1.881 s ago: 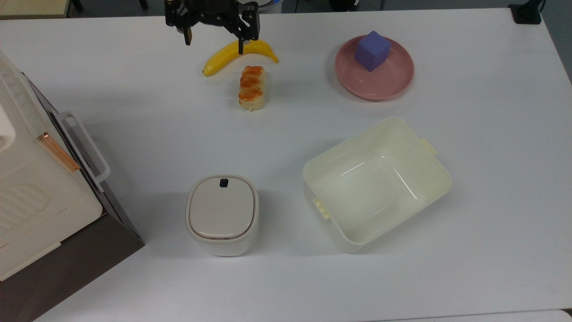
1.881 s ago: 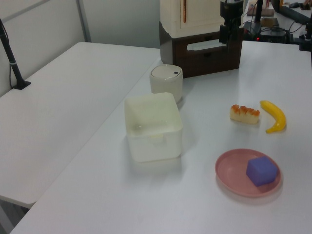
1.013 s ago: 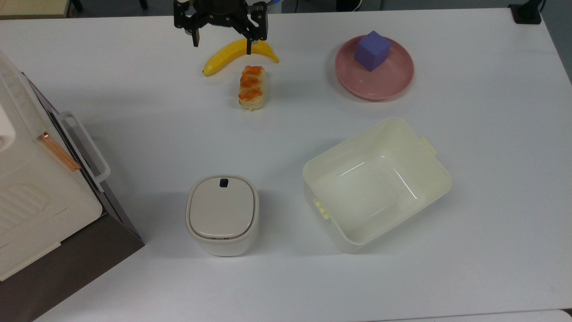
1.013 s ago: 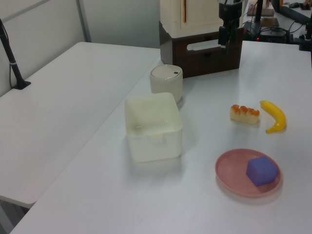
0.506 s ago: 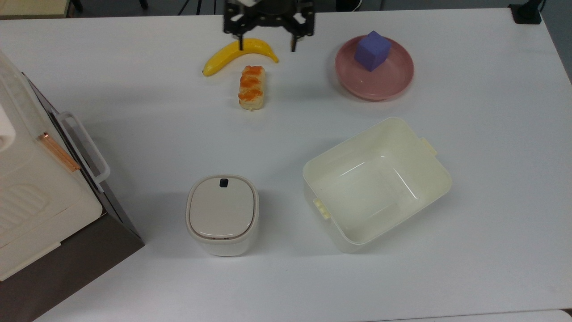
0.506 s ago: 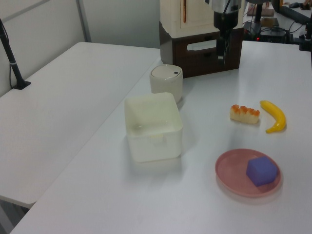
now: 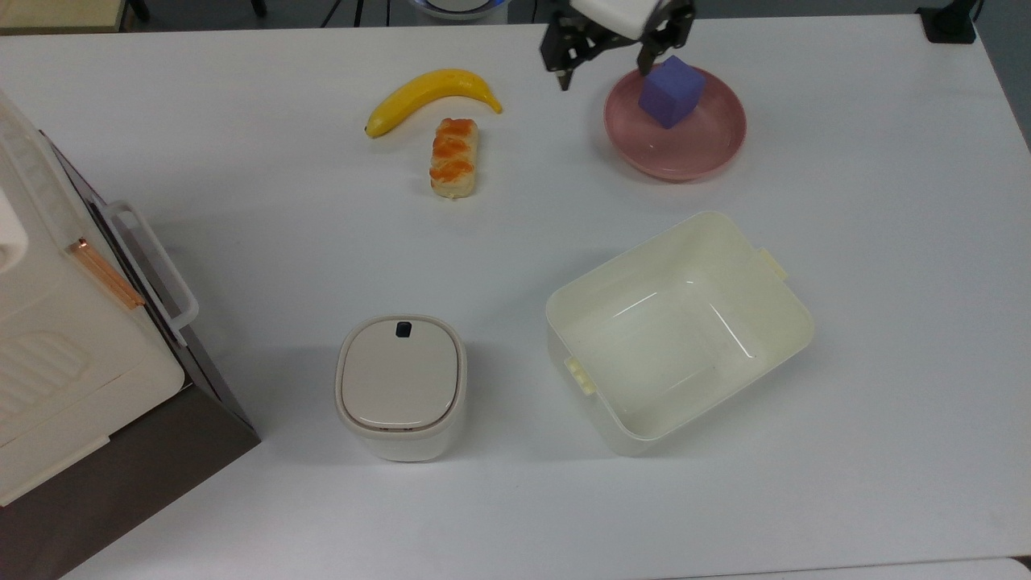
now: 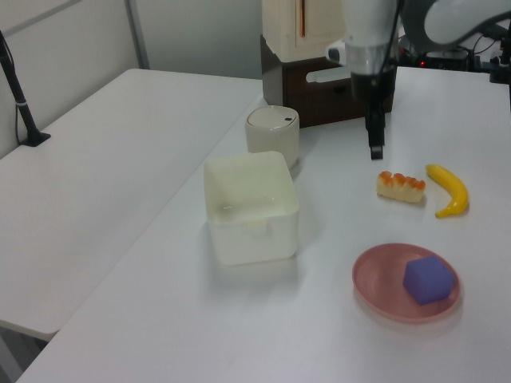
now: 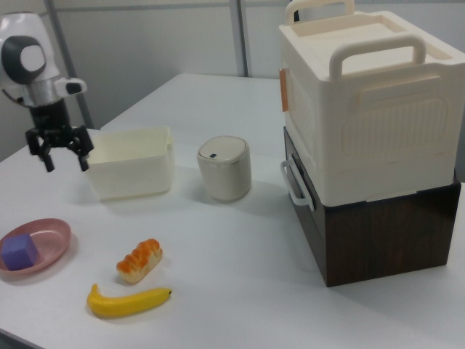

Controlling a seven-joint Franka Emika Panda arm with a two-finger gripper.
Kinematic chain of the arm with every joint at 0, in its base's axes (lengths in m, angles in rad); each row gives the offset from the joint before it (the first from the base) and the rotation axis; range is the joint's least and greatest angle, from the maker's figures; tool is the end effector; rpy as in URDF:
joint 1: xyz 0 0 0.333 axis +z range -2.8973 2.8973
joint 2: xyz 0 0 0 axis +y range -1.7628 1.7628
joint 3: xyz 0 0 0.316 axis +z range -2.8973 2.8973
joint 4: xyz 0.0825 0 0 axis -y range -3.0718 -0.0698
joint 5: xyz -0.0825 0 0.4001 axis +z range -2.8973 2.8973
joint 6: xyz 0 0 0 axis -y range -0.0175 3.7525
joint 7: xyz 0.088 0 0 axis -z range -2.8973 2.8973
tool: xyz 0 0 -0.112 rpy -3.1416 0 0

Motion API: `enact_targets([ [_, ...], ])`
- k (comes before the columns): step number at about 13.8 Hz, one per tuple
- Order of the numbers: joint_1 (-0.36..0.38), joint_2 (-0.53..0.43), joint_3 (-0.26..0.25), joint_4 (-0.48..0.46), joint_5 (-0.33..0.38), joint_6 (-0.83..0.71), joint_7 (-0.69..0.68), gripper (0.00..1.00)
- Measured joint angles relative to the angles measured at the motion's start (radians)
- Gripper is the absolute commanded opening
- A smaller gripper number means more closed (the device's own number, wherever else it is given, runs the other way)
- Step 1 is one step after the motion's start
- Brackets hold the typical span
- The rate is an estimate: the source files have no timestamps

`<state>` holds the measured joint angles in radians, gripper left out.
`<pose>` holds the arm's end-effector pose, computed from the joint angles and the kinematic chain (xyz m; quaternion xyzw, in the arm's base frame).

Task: Put the cube on the table
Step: 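Move the open gripper over the purple cube on the pink plate, then lower the gripper onto the purple cube and close on it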

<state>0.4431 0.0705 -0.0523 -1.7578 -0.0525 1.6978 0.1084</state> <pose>0.5428 0.2187 0.4980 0.9869 0.1453 -0.0563 0.0428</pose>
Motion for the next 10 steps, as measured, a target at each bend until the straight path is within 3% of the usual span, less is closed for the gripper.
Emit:
enact_targets([
  [10,0.295,0.021,0.001,-0.192,0.007,0.063,-0.001,1.0],
])
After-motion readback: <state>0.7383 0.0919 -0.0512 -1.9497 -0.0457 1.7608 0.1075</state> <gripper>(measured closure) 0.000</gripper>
